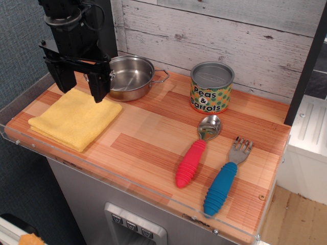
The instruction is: Slide the yellow rag next to the red spoon.
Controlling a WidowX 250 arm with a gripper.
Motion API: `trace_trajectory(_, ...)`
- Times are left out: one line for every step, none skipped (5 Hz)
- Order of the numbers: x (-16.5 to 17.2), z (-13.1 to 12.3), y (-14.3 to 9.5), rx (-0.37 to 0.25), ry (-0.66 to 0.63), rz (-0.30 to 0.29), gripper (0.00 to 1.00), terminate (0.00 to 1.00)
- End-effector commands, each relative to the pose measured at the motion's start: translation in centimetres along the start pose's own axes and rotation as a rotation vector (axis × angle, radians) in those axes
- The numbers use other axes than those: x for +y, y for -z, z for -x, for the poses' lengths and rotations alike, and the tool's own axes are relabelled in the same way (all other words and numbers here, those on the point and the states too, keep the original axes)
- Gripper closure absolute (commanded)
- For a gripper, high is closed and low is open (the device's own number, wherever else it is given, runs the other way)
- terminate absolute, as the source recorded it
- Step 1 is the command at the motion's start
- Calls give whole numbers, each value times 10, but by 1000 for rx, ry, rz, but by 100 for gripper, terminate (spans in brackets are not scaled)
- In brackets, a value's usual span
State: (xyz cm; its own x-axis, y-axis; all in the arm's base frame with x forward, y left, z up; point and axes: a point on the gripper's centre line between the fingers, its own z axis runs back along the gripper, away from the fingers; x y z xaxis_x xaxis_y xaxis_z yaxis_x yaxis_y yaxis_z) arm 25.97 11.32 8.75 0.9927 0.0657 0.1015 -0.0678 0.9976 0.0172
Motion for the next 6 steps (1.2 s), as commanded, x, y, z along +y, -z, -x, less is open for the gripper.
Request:
trace_trajectory(0,0,0,0,0,0,0,0)
trace_trajectory(8,-8,14,22,10,-3,0,0)
trace_trajectory(22,-12,30,56,8,-35,0,0)
trace_trajectory(34,-12,34,34,-14,-88,100,0)
trace_trajectory(44,-16,35,-6,-3,-121,100,0)
trace_trajectory(53,-18,48,-23,10,-180,100,0)
